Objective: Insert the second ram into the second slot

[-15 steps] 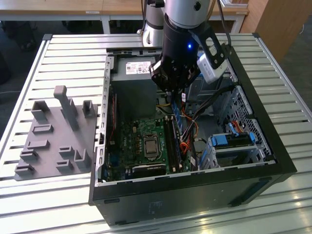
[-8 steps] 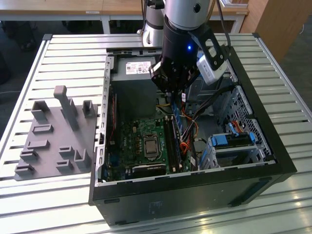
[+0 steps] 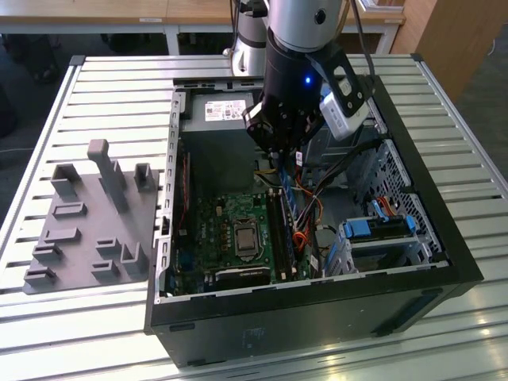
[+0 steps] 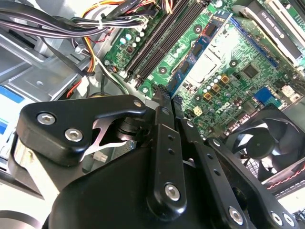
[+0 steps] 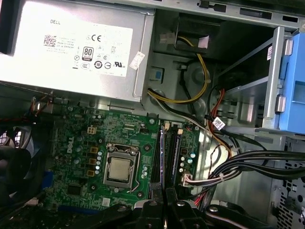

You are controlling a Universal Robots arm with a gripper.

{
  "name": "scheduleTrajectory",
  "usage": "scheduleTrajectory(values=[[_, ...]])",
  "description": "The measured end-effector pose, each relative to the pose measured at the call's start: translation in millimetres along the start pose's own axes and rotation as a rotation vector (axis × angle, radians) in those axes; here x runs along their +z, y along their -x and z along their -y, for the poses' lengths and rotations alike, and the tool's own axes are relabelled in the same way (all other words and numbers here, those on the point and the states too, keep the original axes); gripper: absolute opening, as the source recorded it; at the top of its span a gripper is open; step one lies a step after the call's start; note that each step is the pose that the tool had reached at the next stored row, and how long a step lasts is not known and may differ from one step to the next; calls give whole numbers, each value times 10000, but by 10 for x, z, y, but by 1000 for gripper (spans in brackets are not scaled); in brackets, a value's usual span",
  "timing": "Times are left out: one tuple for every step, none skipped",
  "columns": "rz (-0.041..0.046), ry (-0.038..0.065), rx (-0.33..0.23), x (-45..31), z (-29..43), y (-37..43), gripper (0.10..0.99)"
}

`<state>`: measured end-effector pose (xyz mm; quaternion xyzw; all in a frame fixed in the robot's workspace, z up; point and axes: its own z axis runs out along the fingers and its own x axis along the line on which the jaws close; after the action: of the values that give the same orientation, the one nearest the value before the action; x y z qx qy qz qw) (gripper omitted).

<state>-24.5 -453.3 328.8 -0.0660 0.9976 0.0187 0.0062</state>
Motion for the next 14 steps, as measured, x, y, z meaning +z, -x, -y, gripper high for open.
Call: scheduleTrajectory(values=[[0, 0, 0, 3, 0, 0, 137], [0, 0, 0, 7, 0, 0, 137], [0, 1, 0, 11, 1, 0, 137], [0, 1, 0, 15, 0, 0, 137], [0, 0, 0, 18, 1, 0, 137], [0, 0, 0, 22, 1, 0, 137], [0, 0, 0, 26, 1, 0, 137], [0, 0, 0, 30, 1, -1, 137], [0, 0, 0, 34, 1, -1, 137], [0, 0, 0, 37, 1, -1, 137], [0, 0, 0, 42, 2, -1, 137], [0, 0, 0, 46, 2, -1, 137], [0, 0, 0, 50, 2, -1, 137], [0, 0, 0, 54, 2, -1, 137]])
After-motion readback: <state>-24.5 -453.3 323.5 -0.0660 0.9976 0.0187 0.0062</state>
